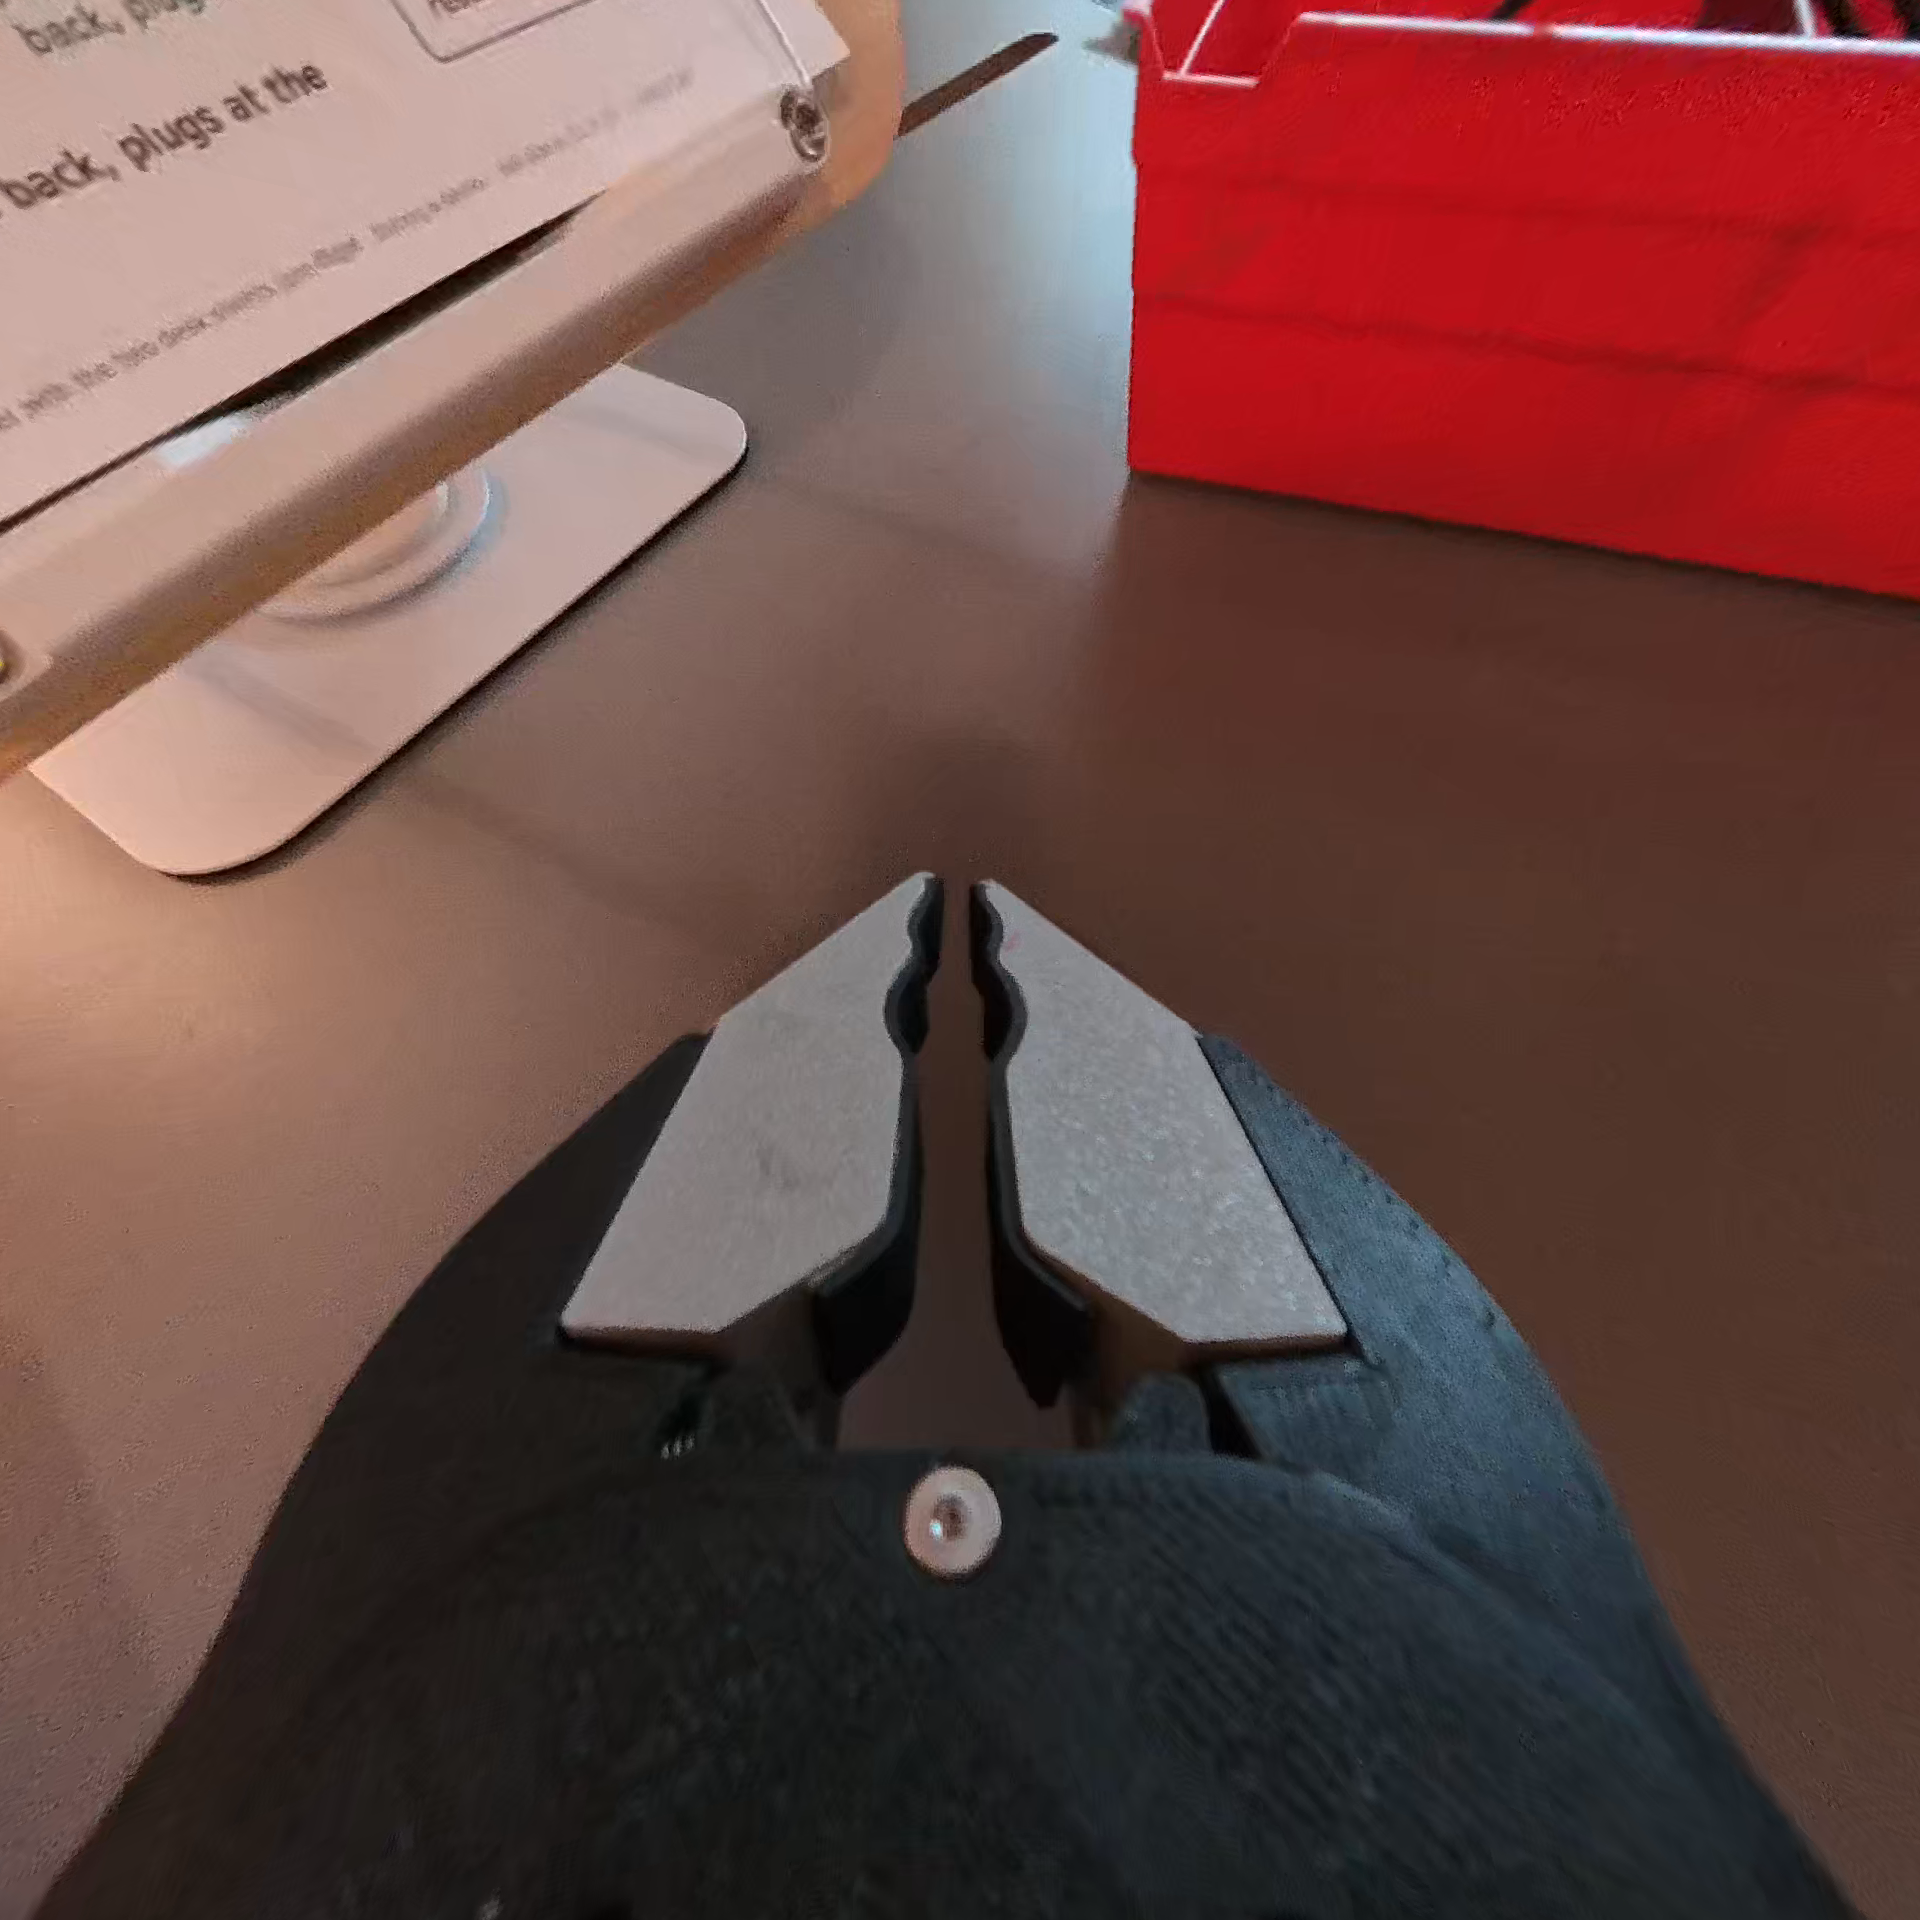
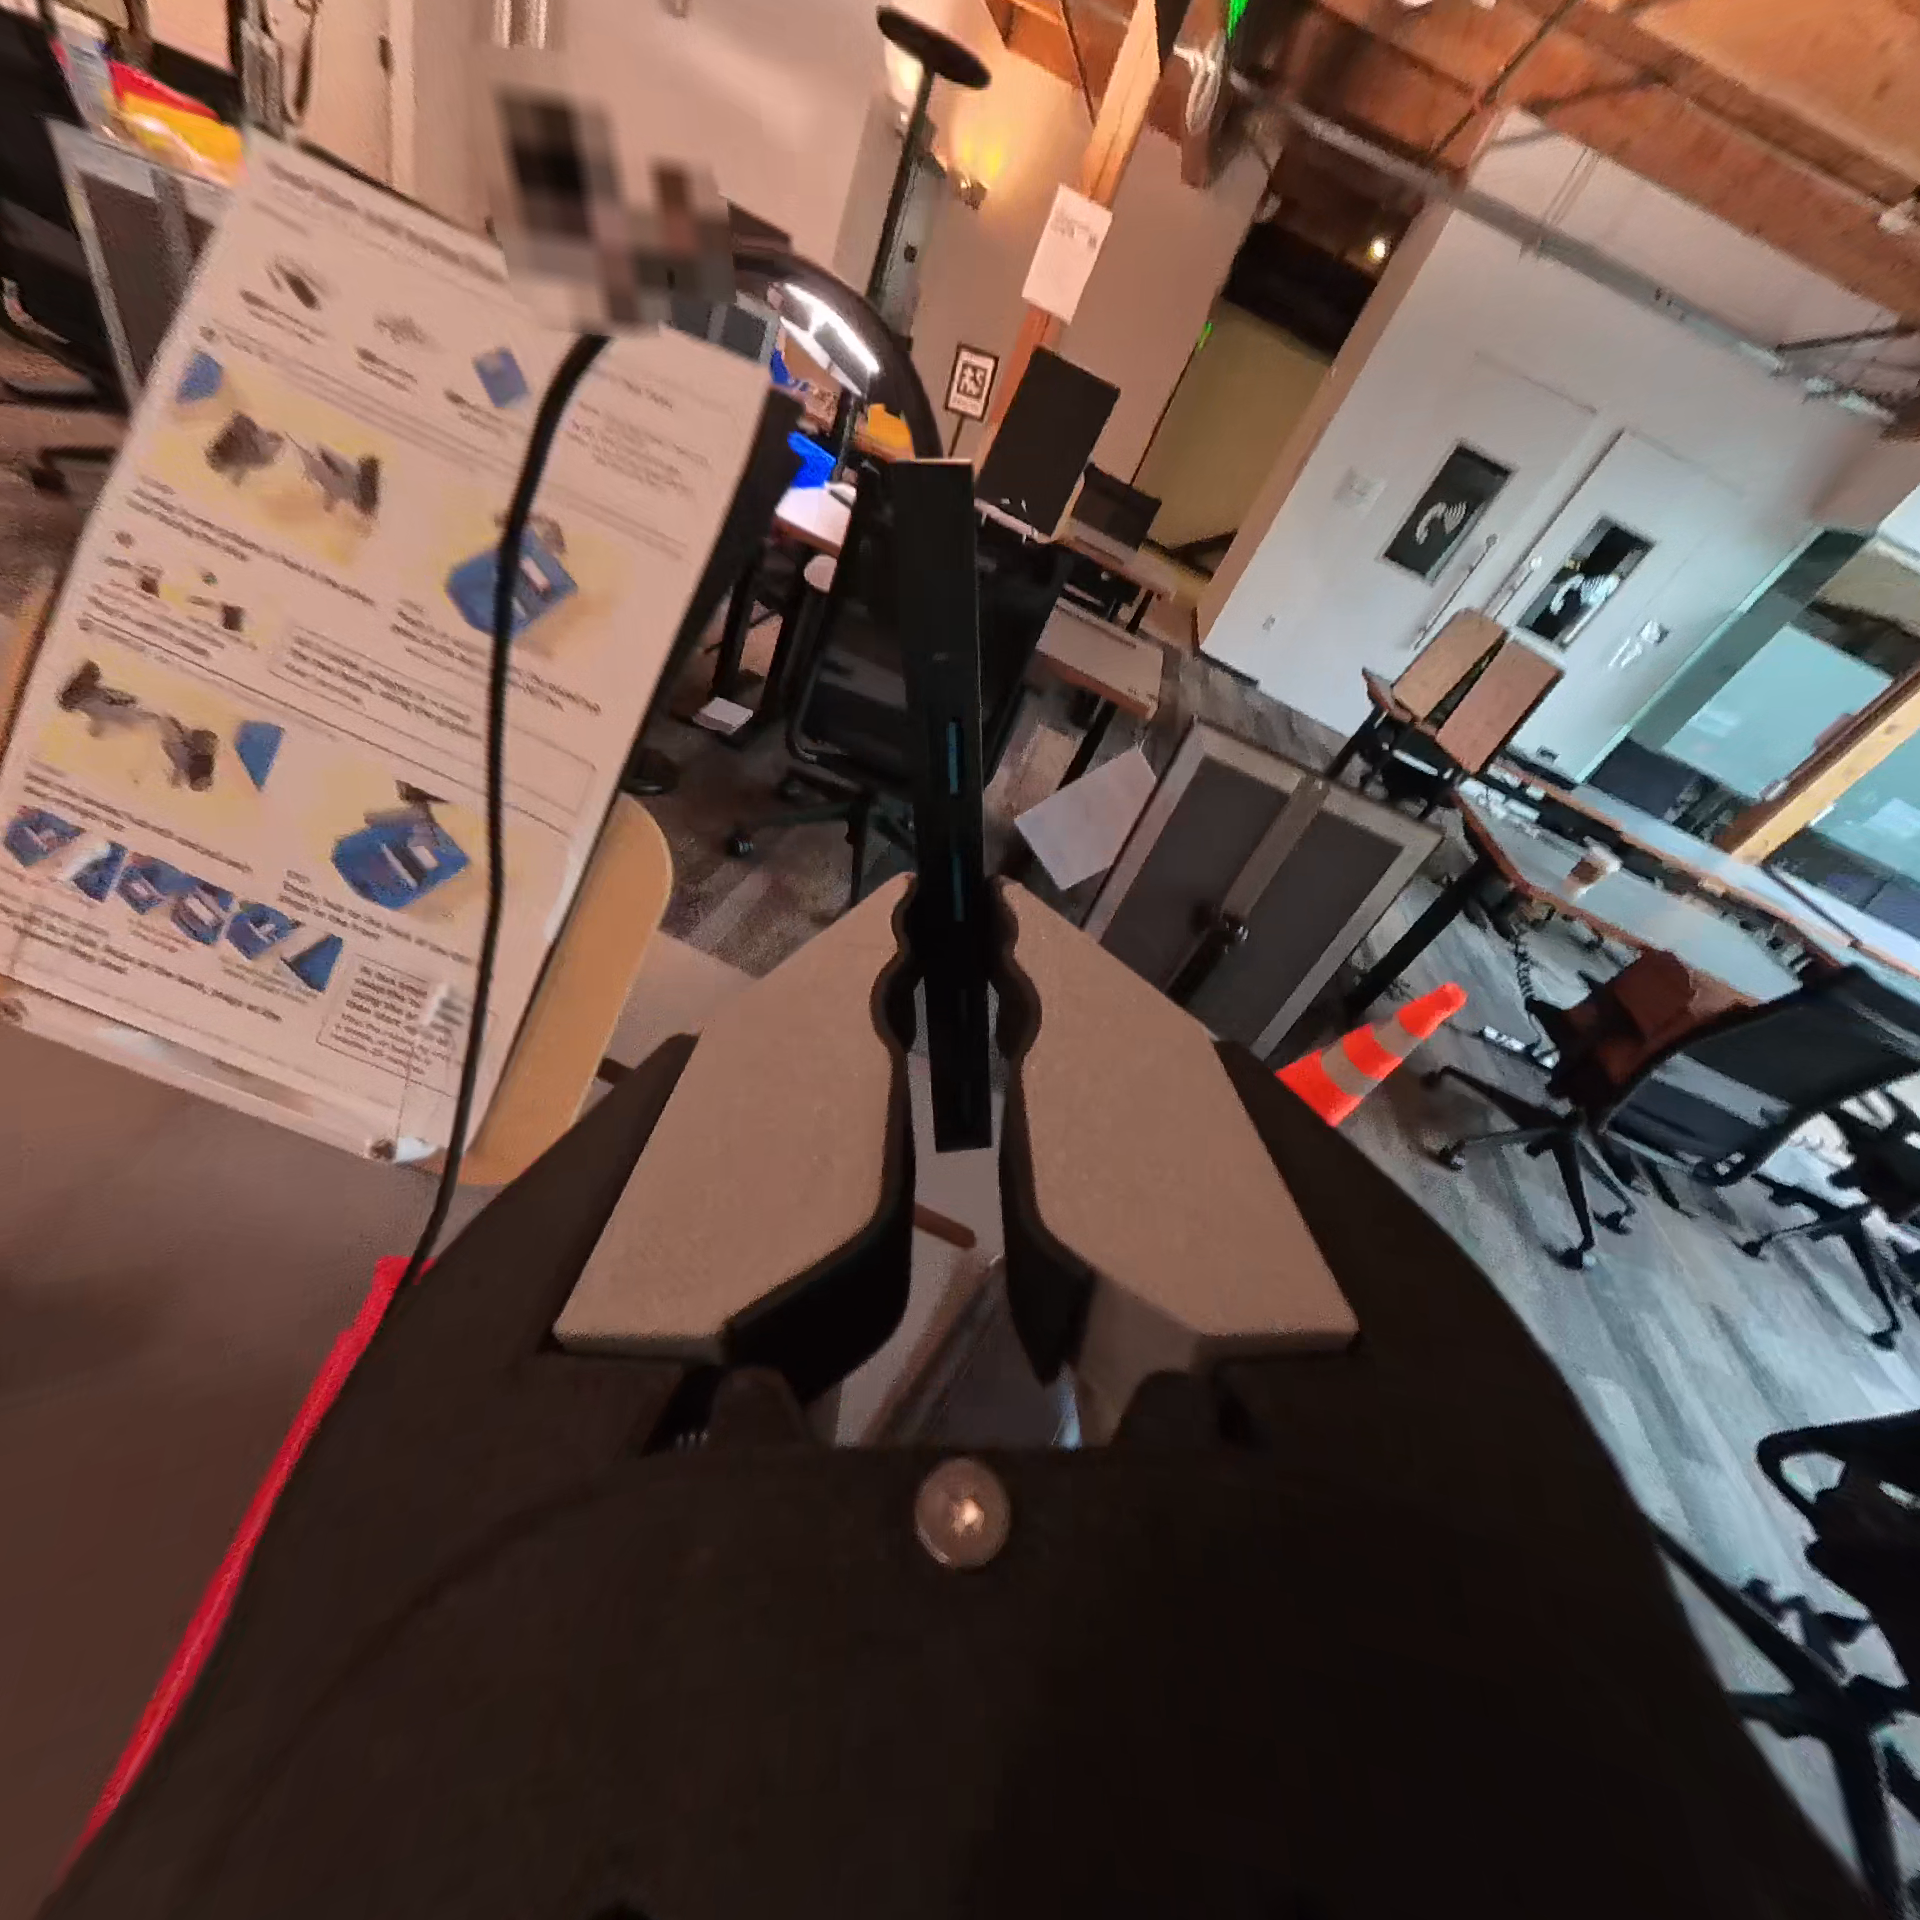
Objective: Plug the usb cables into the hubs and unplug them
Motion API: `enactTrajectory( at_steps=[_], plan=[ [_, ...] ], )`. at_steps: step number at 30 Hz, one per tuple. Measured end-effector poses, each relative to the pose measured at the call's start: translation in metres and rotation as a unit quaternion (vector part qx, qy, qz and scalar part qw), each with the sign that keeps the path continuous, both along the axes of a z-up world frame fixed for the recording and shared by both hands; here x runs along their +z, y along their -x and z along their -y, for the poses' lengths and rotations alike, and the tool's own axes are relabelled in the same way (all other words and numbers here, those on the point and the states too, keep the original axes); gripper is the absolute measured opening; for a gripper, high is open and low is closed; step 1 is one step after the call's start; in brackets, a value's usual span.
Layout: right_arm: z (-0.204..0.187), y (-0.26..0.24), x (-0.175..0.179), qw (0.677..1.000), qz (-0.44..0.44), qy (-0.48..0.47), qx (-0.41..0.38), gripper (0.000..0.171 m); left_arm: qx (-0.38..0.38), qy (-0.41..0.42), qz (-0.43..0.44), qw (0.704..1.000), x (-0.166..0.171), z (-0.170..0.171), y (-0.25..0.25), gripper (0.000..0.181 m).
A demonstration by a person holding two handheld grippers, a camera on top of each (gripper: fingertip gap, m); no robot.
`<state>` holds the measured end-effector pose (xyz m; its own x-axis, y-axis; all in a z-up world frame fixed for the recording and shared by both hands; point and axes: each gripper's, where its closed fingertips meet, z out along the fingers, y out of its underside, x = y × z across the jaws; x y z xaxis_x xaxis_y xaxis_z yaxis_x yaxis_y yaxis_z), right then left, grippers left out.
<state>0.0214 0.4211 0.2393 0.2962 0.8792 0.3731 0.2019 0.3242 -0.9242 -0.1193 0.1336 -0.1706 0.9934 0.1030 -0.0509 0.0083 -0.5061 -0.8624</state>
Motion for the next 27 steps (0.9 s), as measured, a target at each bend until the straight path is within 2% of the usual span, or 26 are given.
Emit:
enactTrajectory(
  at_steps=[3, 7, 10, 12, 14, 17, 19, 22, 23, 25, 27],
  plan=[
    [-0.020, -0.006, -0.023, 0.999, -0.021, 0.028, 0.005, 0.007, 0.002, -0.019, 0.024, 1.000, 0.005, 0.000, 0.002, 0.002],
    [-0.036, -0.007, -0.053, 0.999, 0.003, 0.035, 0.007, 0.007, -0.001, -0.017, 0.026, 1.000, 0.004, -0.003, 0.002, 0.002],
    [-0.014, 0.008, -0.090, 0.993, 0.085, 0.009, 0.077, 0.007, -0.005, -0.012, 0.017, 1.000, 0.004, -0.004, -0.001, 0.002],
    [-0.007, 0.015, -0.129, 0.979, 0.180, -0.040, 0.084, 0.006, -0.007, -0.010, 0.015, 1.000, 0.003, -0.005, -0.002, 0.002],
    [0.005, 0.018, -0.176, 0.946, 0.286, -0.096, 0.117, 0.007, -0.007, -0.009, 0.014, 1.000, 0.003, -0.004, -0.002, 0.002],
    [0.019, 0.009, -0.247, 0.876, 0.436, -0.130, 0.161, 0.007, -0.006, -0.011, 0.016, 1.000, 0.004, -0.003, -0.002, 0.002],
    [0.027, 0.005, -0.286, 0.840, 0.497, -0.123, 0.178, 0.007, -0.006, -0.014, 0.019, 1.000, 0.004, -0.003, -0.001, 0.002],
    [0.041, 0.010, -0.334, 0.810, 0.550, -0.086, 0.186, 0.007, -0.009, -0.013, 0.025, 1.000, 0.003, -0.004, -0.003, 0.003],
    [0.037, 0.012, -0.350, 0.801, 0.569, -0.085, 0.167, 0.009, -0.010, -0.010, 0.023, 1.000, 0.002, -0.004, -0.003, 0.003],
    [0.009, 0.010, -0.373, 0.770, 0.622, -0.112, 0.083, 0.022, -0.011, -0.007, 0.018, 1.000, 0.002, -0.004, -0.004, 0.003],
    [-0.018, 0.010, -0.371, 0.749, 0.645, -0.151, 0.005, 0.027, -0.011, -0.006, 0.017, 1.000, 0.002, -0.003, -0.004, 0.003]
  ],
)
